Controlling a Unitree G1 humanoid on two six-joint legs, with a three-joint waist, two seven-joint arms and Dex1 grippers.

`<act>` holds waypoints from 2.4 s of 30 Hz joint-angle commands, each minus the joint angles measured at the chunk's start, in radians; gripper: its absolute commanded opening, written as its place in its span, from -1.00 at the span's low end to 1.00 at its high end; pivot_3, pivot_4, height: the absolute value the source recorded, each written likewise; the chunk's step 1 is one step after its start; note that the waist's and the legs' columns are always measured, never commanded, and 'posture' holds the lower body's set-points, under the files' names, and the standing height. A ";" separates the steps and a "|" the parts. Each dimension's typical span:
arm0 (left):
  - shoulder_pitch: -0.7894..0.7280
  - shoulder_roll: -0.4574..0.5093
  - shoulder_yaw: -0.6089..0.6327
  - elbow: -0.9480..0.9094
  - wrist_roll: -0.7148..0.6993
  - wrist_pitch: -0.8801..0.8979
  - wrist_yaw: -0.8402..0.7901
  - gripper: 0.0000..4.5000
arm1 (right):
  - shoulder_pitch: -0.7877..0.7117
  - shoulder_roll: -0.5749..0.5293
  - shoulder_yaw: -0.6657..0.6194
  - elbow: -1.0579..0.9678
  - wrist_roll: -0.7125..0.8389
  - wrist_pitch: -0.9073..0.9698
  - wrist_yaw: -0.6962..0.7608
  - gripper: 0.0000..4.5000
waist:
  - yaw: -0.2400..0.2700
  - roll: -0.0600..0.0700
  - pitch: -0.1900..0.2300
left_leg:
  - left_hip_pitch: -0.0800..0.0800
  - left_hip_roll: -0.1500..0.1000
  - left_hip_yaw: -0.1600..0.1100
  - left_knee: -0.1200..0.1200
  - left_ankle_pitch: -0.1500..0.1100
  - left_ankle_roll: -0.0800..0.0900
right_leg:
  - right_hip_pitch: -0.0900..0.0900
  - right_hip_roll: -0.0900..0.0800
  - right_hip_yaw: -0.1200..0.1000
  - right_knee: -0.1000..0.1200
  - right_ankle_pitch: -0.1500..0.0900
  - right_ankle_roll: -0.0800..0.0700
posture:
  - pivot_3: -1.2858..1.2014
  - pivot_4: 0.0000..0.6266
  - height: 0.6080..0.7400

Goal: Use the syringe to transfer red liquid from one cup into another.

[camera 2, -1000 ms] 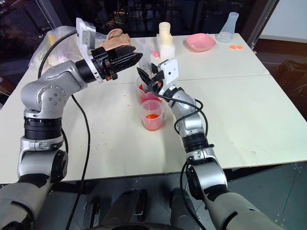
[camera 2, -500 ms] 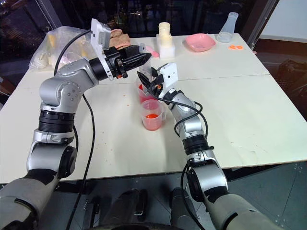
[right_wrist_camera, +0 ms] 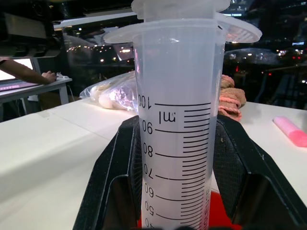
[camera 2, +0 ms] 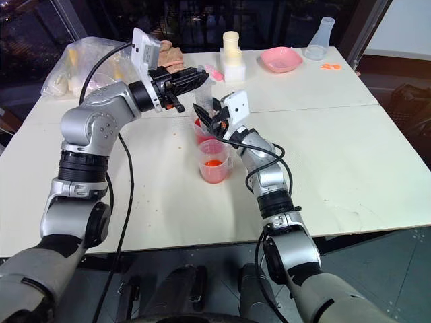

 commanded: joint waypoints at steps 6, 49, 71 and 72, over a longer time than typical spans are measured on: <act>-0.034 -0.008 0.004 -0.019 -0.002 0.008 -0.008 -1.00 | -0.014 0.008 0.005 -0.054 0.007 -0.002 0.008 -0.36 | 0.000 0.000 0.000 | 0.000 0.000 0.000 0.000 0.000 0.000 | 0.000 0.000 0.000 0.000 0.000 0.000 | 0.03 -0.52 1.00; -0.160 -0.026 0.101 -0.114 -0.062 0.074 0.074 -1.00 | 0.042 0.033 0.051 -0.104 0.025 0.090 0.064 -0.36 | 0.000 0.000 0.000 | 0.000 0.000 0.000 0.000 0.000 0.000 | 0.000 0.000 0.000 0.001 0.000 0.000 | 0.03 -0.52 1.00; -0.189 -0.012 0.117 -0.112 -0.082 0.075 0.092 -1.00 | 0.044 0.031 0.051 -0.096 0.022 0.083 0.067 -0.36 | 0.000 0.000 0.000 | 0.000 0.000 0.000 0.000 0.000 0.000 | 0.000 0.000 0.000 0.001 0.000 0.000 | 0.03 -0.52 1.00; -0.190 -0.011 0.117 -0.110 -0.082 0.074 0.092 -1.00 | 0.043 0.031 0.051 -0.095 0.022 0.082 0.067 -0.36 | 0.000 0.000 0.000 | 0.000 0.000 0.000 0.000 0.000 0.000 | 0.000 0.000 0.000 0.001 0.000 0.000 | 0.03 -0.52 1.00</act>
